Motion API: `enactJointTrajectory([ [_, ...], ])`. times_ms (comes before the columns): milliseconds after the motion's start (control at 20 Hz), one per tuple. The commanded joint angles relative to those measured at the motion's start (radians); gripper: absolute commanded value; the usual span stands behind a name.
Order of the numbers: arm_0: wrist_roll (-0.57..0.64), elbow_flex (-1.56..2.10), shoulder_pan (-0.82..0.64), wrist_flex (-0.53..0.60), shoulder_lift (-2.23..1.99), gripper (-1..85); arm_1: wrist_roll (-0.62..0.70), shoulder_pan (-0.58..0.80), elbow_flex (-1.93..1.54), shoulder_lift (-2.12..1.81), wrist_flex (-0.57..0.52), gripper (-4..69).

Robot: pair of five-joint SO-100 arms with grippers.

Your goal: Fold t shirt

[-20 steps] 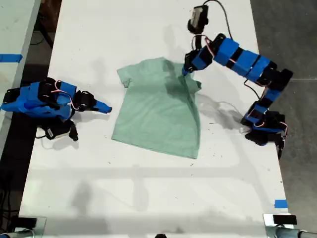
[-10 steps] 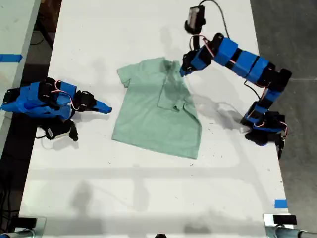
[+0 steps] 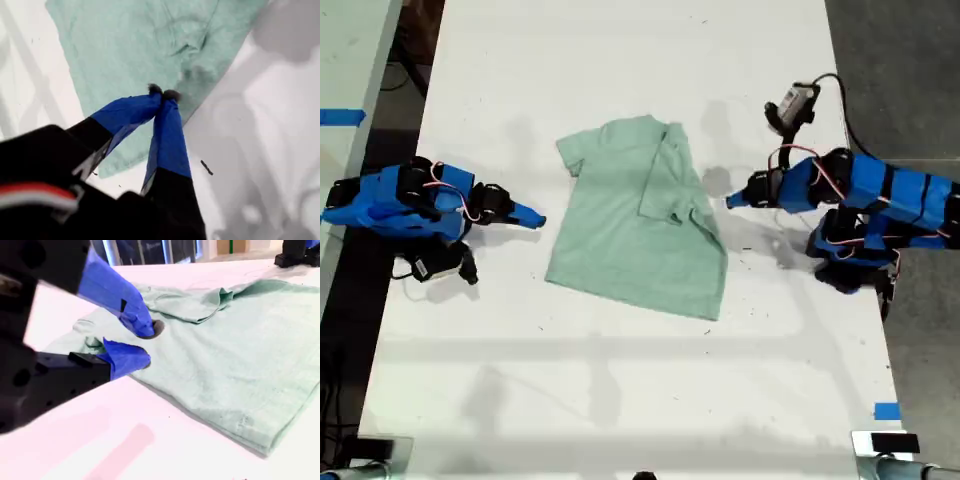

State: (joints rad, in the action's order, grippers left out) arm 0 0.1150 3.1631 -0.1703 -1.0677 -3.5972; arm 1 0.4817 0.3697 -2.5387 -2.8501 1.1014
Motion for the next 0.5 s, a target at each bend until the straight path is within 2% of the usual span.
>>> enactJointTrajectory([
  [0,-0.015,0.0,-0.008,-0.002,-0.006,5.2,-0.031,-0.031,-0.373,-0.37,-0.087,0.3],
  [100,-0.015,0.0,-0.008,-0.002,-0.006,5.3,-0.044,0.011,-0.538,-0.67,0.074,1.5],
  [150,-0.015,0.0,-0.008,-0.002,-0.006,5.4,-0.06,0.04,-0.552,-0.657,0.077,1.8],
  [250,-0.015,0.0,-0.008,-0.002,-0.006,5.5,-0.144,0.041,-0.565,-0.661,0.15,2.1],
  [400,-0.015,0.0,-0.008,-0.002,-0.006,5.6,-0.359,0.002,-0.568,-0.661,0.232,2.1],
  [450,-0.015,0.0,-0.008,-0.002,-0.006,5.6,-0.353,-0.011,-0.568,-0.661,0.232,2.1],
])
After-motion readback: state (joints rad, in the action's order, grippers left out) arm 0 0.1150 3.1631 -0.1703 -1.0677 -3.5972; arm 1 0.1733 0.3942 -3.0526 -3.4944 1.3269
